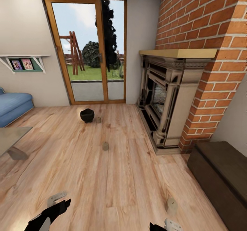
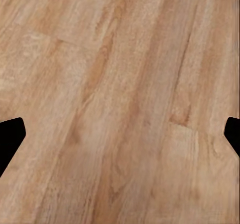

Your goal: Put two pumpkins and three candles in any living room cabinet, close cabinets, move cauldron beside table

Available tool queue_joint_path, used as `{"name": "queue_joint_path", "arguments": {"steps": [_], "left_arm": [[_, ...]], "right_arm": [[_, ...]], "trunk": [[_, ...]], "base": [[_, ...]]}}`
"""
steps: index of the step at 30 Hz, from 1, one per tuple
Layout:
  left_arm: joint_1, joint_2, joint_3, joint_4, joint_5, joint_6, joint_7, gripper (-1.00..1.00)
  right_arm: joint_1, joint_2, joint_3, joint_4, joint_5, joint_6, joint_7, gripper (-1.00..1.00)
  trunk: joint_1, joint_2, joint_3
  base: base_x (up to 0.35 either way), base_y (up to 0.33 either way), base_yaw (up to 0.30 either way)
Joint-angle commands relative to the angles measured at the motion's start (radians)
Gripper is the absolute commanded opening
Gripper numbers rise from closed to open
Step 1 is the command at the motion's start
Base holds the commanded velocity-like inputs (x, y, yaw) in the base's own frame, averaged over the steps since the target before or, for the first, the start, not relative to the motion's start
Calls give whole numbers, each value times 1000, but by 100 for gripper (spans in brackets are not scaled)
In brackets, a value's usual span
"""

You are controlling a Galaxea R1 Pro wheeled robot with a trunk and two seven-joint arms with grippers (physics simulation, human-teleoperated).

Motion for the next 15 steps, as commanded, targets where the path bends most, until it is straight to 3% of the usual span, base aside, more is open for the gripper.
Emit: {"name": "queue_joint_path", "arguments": {"steps": [1,8,15], "left_arm": [[0,0,0,-3,10,7,4,100],[0,0,0,-3,10,7,4,100],[0,0,0,-3,9,6,4,100]], "right_arm": [[0,-1,5,-2,-8,3,-7,100],[0,-1,5,-3,-8,4,-5,100],[0,-1,4,-3,-8,6,-5,100]], "trunk": [[0,0,0],[0,0,6],[0,0,7]], "base": [[242,-239,-104],[246,-237,-141],[236,-63,-24]]}}
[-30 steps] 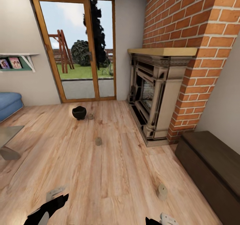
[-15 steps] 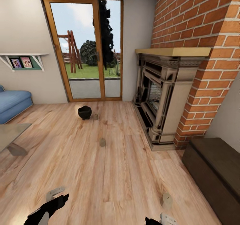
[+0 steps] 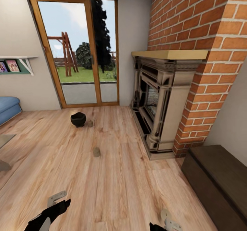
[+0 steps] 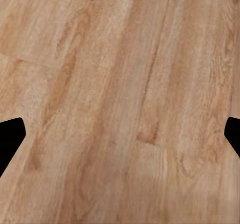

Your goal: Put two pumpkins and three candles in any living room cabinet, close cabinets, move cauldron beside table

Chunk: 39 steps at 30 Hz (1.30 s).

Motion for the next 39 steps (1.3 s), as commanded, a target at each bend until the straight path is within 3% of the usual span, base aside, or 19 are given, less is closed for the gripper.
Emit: {"name": "queue_joint_path", "arguments": {"steps": [1,29,39], "left_arm": [[0,0,0,-2,10,6,4,100],[1,0,-5,-2,12,6,11,100],[1,0,-5,-2,12,4,11,100]], "right_arm": [[0,-1,5,-4,-8,3,-7,100],[0,-2,2,-7,-21,6,-10,100],[0,-2,3,-8,-20,1,-10,100]], "trunk": [[0,0,-1],[0,0,-1],[0,0,-1]], "base": [[99,-8,-3],[28,-45,0],[172,-37,0]]}}
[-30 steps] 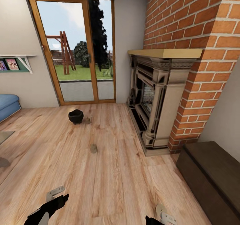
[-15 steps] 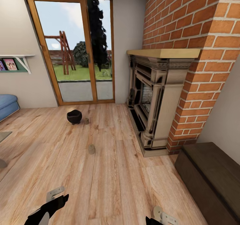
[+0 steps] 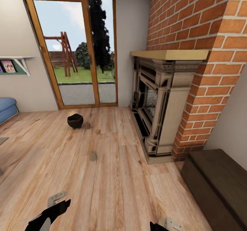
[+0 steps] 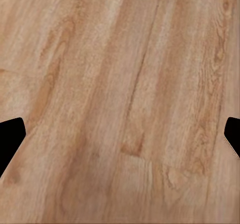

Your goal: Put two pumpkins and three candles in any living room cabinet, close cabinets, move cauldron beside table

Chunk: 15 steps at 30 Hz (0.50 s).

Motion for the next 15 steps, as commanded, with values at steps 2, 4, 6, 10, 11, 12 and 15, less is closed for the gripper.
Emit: {"name": "queue_joint_path", "arguments": {"steps": [2,4,6,10,11,12,15], "left_arm": [[0,0,0,-2,10,6,5,100],[0,0,0,-2,10,6,5,100],[0,0,0,-2,10,6,5,100],[0,0,0,-2,10,6,3,100],[0,0,0,-2,10,6,3,100],[0,0,0,-2,10,6,3,100],[0,0,0,-2,10,6,3,100]], "right_arm": [[0,-1,5,-2,-8,4,-7,100],[0,-1,4,-1,-9,4,-7,100],[0,-1,2,-1,-9,4,-7,100],[0,-3,-2,-1,-9,4,-7,100],[0,-3,-3,-1,-9,4,-7,100],[0,-4,-3,0,-9,4,-7,100],[0,-4,-4,1,-9,4,-7,100]], "trunk": [[0,0,-1],[0,0,-1],[0,0,0],[0,0,2],[0,0,3],[0,0,4],[0,0,6]], "base": [[210,-145,0],[177,-144,-5],[87,-73,-98],[30,-25,-198],[9,-8,-235],[5,-4,-243],[2,-1,-249]]}}
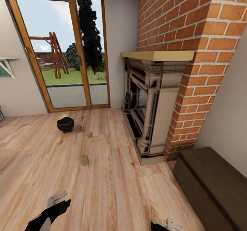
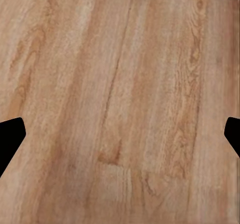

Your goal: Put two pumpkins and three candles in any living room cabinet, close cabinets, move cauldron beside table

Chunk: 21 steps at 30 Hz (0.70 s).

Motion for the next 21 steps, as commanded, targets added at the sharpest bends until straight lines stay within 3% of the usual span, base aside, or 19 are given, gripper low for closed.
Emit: {"name": "queue_joint_path", "arguments": {"steps": [1,15,21], "left_arm": [[0,0,0,-3,10,6,4,100],[0,0,0,-3,10,6,4,100],[0,1,0,-3,10,6,4,100]], "right_arm": [[0,0,5,-2,-8,4,-7,100],[0,-2,4,-2,-8,4,-7,100],[0,-2,5,-2,-8,4,-7,100]], "trunk": [[0,-1,0],[0,-1,11],[0,-1,12]], "base": [[0,0,-251],[0,0,-250],[139,0,-84]]}}
